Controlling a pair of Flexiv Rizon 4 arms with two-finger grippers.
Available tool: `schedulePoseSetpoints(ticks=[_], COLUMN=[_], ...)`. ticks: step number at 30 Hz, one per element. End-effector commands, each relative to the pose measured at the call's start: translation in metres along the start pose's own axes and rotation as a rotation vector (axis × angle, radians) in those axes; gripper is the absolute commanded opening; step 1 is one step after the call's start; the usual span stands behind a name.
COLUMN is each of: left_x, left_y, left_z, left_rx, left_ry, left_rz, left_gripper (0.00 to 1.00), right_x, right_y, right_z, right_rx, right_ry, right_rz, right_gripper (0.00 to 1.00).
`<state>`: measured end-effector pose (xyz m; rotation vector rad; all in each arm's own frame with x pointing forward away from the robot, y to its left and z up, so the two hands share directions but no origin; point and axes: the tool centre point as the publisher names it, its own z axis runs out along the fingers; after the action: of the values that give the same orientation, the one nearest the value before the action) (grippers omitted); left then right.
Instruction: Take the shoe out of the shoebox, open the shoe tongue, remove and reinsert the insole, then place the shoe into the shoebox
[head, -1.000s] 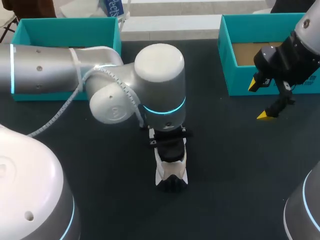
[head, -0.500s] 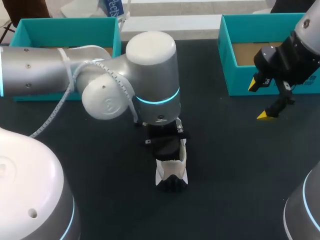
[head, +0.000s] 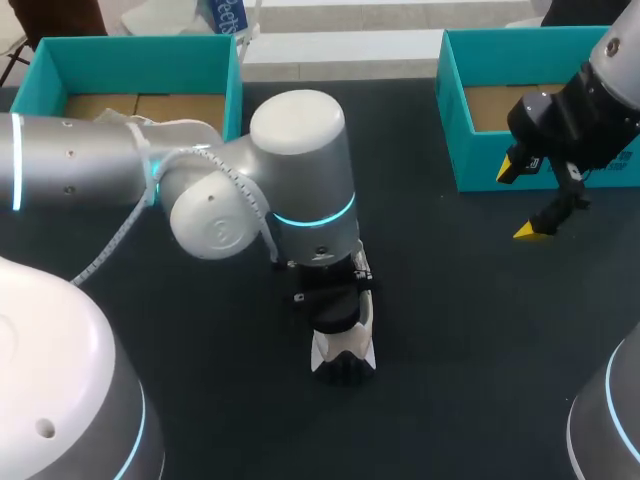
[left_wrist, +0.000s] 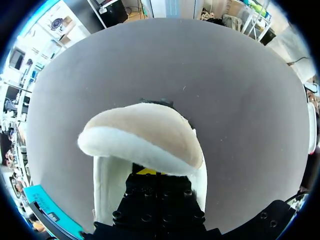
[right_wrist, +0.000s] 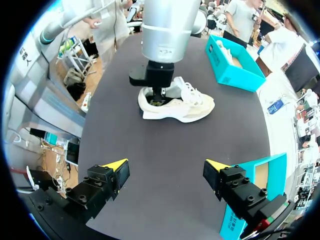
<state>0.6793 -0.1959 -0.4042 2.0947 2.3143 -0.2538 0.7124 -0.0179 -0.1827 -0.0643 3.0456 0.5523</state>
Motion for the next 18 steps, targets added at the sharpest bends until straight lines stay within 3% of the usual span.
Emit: schedulePoseSetpoints(ticks=[1, 9, 18], left_x=[0.0, -0.004, -0.017], left_y=[0.003, -0.001, -0.009], left_z=[-0.003, -0.021, -0.001], left_rx=[-0.008, -0.003, 0.022], left_ry=[-0.003, -0.03, -0.028], left_rz=[0.006, 0.036, 0.053], left_gripper=[0.0, 0.0, 0.0], right_x=[-0.002, -0.002, -0.002], right_y=[0.0, 0.0, 0.0], right_z=[0.001, 0.001, 0.001], right_rx=[0.002, 0.002, 0.002], right_ry=[0.002, 0.002, 0.002], right_rz=[0.0, 0.0, 0.0], right_gripper=[1.0, 1.0, 1.0])
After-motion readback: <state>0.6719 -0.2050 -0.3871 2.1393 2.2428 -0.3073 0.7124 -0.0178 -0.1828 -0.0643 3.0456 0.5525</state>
